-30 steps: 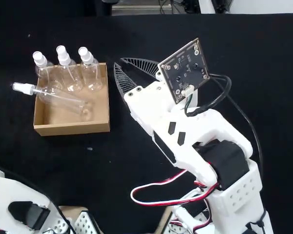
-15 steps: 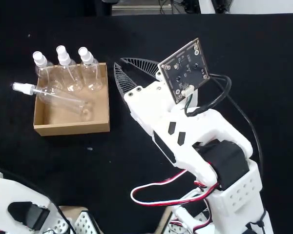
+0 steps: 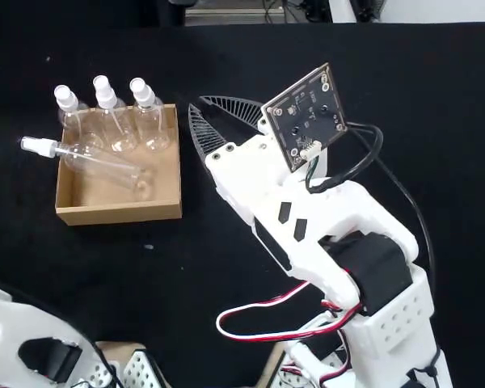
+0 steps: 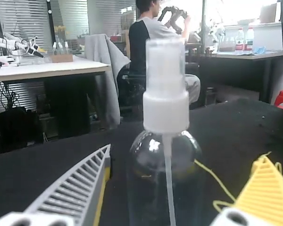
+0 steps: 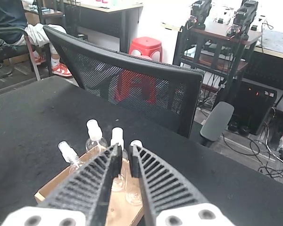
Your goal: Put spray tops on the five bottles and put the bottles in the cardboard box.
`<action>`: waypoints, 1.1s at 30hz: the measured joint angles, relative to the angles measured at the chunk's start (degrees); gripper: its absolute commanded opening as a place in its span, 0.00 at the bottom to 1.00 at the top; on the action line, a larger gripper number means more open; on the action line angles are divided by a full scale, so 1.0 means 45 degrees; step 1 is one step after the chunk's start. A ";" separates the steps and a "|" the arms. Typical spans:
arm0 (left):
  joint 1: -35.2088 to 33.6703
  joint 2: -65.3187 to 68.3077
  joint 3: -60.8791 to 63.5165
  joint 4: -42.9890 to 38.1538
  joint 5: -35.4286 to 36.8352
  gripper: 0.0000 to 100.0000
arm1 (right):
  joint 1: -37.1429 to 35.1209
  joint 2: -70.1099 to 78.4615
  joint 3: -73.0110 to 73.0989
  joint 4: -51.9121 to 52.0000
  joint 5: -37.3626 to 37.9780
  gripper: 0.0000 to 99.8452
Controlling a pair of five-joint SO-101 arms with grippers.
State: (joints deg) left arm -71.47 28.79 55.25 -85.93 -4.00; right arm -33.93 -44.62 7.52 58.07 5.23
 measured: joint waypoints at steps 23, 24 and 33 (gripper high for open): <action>0.3653 -0.8850 0.6466 0.5197 -0.0899 0.42 | 0.0000 0.0000 0.0000 0.0000 0.0078 0.01; 0.3829 -0.9495 0.6466 0.6037 -0.0801 0.42 | 0.0000 0.0000 0.0000 0.0000 0.0078 0.01; 0.4650 -1.5570 0.3770 1.8442 -0.0625 0.42 | 0.0000 0.0000 0.0000 0.0000 0.0078 0.01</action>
State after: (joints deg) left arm -50.55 -41.27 72.22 -2.95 -6.81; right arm -33.93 -44.62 7.52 58.07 5.58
